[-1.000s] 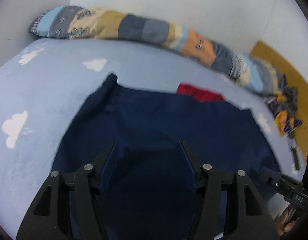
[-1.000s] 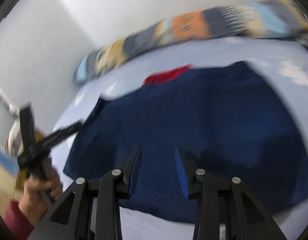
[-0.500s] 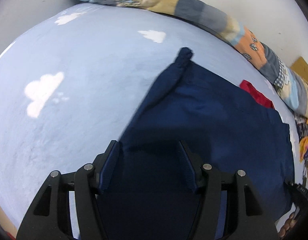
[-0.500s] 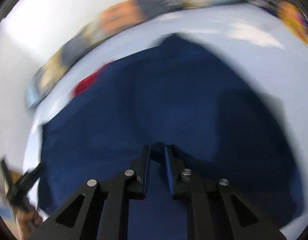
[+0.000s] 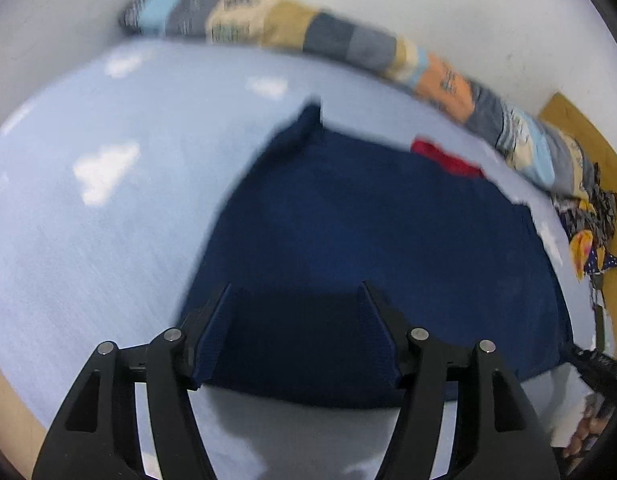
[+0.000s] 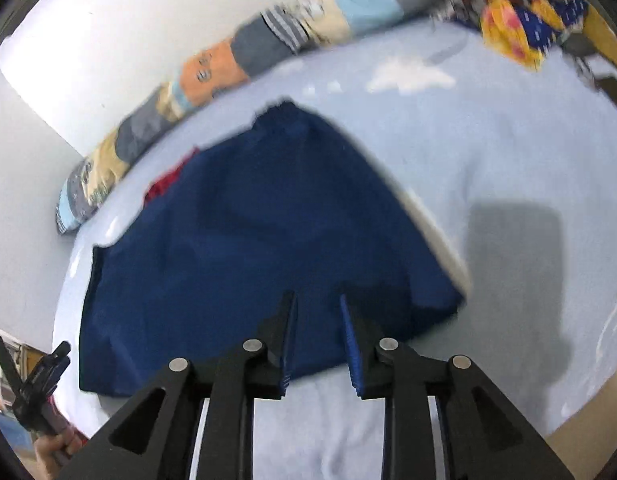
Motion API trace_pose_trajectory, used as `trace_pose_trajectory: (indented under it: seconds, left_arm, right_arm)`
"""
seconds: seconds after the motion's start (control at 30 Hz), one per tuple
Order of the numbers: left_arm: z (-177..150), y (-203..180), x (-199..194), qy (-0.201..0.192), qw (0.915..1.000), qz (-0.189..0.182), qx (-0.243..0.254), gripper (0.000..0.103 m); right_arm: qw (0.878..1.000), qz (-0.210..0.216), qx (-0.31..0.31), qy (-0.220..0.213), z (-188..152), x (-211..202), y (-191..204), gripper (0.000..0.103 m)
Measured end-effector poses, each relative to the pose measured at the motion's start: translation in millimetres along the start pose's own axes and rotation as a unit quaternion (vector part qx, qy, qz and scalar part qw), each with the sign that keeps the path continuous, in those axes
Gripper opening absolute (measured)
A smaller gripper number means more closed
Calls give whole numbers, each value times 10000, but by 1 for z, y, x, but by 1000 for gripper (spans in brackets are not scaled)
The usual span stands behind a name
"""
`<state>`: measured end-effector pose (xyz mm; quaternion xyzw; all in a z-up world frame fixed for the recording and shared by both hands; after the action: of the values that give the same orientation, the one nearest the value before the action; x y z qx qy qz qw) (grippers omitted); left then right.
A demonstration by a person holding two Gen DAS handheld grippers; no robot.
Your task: Fold large clothes
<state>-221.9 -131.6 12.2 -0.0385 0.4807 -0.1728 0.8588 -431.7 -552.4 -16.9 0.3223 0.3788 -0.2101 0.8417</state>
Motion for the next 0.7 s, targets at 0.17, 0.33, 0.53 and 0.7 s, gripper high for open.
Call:
trace_pose_trajectory:
  seconds: [0.17, 0.33, 0.53, 0.7]
  left_arm:
    - [-10, 9, 24, 470, 9984, 295, -101, 62]
    - [-11, -3, 4, 92, 9996, -155, -205, 63]
    - [-12, -20, 14, 173, 9997, -143, -27, 64]
    - [-9, -46, 19, 207, 9991, -381, 40, 64]
  right_arm:
    - [9972, -63, 571, 472, -9, 19, -31, 23]
    - [9962, 327, 649, -475, -3, -30, -23, 36]
    - [9918, 655, 980, -495, -22, -39, -28, 40]
    - [9896, 767, 1138, -430, -27, -35, -25, 40]
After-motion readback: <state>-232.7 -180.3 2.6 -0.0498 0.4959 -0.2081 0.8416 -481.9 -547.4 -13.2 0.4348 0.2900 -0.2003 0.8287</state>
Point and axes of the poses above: each gripper's, at about its wrist camera, not at the fingertips, and x roughly the way its jaws point, y to its left, z to its top, the point moved 6 cm from there along x, roughly the way its jaws point, and after that the axes turned 2 degrees about -y, right-handed, at the moved point
